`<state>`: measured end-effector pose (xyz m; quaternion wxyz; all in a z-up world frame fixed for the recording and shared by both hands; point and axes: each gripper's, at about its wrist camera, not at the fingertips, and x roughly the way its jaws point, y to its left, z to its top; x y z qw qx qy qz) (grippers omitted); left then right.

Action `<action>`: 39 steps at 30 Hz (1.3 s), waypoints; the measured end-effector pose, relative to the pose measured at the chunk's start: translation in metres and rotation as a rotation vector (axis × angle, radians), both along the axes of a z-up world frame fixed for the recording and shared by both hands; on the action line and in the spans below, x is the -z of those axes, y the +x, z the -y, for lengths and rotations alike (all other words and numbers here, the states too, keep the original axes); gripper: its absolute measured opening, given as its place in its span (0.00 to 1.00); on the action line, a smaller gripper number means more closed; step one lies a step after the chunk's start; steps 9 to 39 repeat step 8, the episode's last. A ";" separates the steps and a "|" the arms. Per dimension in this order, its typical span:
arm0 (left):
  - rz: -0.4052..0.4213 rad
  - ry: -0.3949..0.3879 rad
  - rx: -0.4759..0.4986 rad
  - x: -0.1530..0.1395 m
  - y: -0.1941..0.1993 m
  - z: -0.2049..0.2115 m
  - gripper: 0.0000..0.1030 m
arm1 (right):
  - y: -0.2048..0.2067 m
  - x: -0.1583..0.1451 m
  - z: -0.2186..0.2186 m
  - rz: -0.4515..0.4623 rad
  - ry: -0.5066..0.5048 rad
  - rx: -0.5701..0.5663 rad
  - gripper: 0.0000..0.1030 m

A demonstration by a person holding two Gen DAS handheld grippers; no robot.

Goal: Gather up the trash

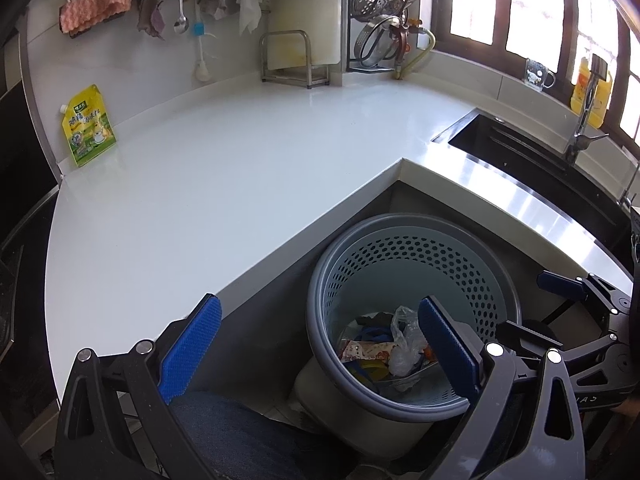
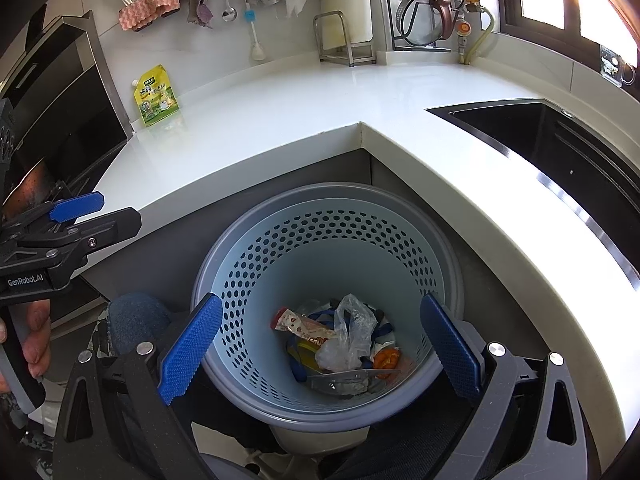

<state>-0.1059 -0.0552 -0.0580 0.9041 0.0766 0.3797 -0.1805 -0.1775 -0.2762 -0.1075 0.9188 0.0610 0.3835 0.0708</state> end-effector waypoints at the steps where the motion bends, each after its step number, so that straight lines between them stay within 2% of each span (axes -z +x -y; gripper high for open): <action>1: -0.001 -0.001 -0.004 0.000 0.000 0.000 0.94 | 0.000 0.000 0.000 -0.001 0.000 0.000 0.92; 6: -0.028 -0.025 0.003 0.001 0.002 -0.002 0.94 | 0.000 -0.001 0.000 0.000 0.005 0.003 0.92; 39: -0.023 -0.026 0.009 0.000 0.001 -0.001 0.94 | 0.000 0.000 0.001 0.000 0.007 0.005 0.92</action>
